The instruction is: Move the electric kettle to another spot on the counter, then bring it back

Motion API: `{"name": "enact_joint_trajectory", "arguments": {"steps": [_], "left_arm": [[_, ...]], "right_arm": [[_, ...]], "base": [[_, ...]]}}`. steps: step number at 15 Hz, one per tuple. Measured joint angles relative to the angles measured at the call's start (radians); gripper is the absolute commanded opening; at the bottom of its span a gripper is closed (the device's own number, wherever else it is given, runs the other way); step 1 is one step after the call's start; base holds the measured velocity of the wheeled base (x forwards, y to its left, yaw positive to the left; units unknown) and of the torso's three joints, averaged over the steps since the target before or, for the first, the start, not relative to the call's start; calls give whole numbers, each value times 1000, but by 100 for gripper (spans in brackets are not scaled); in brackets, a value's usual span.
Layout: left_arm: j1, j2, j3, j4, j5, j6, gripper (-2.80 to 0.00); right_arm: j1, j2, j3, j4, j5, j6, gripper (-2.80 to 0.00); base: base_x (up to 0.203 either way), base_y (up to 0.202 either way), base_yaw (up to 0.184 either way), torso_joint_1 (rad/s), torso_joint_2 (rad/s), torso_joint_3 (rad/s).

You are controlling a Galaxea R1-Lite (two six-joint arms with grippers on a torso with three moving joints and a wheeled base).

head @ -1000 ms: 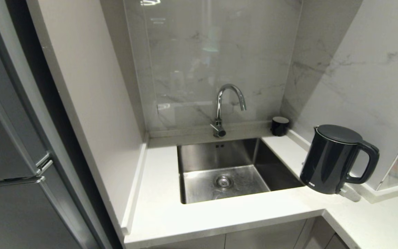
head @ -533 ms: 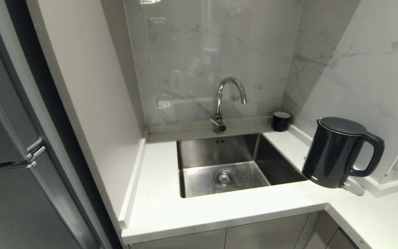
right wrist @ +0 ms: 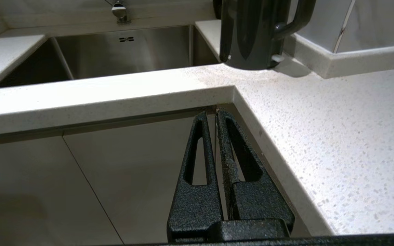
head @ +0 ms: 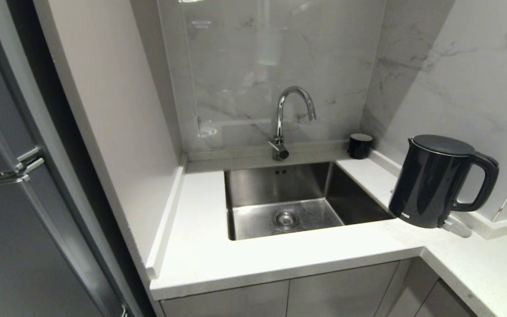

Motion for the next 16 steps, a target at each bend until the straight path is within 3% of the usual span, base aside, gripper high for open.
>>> {"name": "enact_joint_trajectory", "arguments": {"steps": [16], "left_arm": [[0,0,0,1,0,1,-280]], "right_arm": [[0,0,0,2,0,0,-280]], "base": [[0,0,0,-116,501,378]]}}
